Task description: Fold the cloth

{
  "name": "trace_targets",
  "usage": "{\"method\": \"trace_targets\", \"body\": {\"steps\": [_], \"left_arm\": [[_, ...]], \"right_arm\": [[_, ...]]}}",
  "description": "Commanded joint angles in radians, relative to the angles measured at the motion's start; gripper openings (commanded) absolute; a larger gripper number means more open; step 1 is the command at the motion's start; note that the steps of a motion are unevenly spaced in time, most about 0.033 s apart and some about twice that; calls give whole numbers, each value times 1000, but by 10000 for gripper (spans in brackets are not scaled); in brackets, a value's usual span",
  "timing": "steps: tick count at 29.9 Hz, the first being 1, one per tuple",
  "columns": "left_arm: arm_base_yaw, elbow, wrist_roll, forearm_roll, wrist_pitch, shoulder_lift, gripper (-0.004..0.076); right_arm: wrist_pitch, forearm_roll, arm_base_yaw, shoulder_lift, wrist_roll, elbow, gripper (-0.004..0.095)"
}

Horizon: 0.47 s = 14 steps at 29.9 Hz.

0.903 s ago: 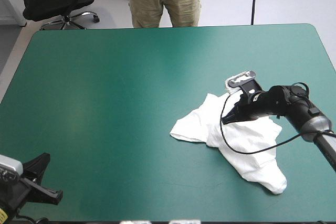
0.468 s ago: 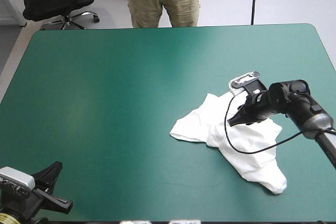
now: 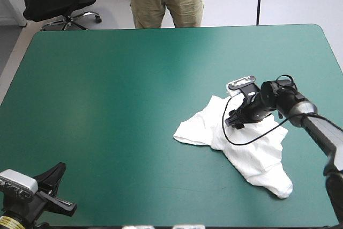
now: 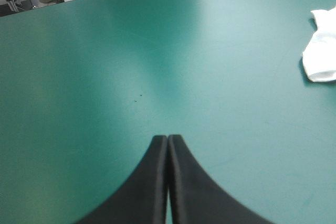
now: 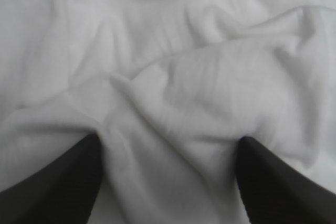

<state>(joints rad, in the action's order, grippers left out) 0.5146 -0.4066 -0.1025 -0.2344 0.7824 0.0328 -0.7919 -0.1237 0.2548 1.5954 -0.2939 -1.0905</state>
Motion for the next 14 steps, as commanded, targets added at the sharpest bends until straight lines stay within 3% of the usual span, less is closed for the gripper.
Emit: {"method": "trace_targets", "body": {"steps": [1,4,9,14], "left_arm": [[3,-22,-3,-9,-77,16,-17],[3,-22,-3,-9,-77,16,-17],[3,-22,-4,-9,-79,16,-17],[3,-22,-4,-9,-82,16,-17]], "right_arm": [[52,0,-2,37,22,-66,552],[38,-6,-2,75,22,-88,386],[31,-13,-2,85,-19,-100,8],[31,-175,14,85,-146,-124,-13]]}}
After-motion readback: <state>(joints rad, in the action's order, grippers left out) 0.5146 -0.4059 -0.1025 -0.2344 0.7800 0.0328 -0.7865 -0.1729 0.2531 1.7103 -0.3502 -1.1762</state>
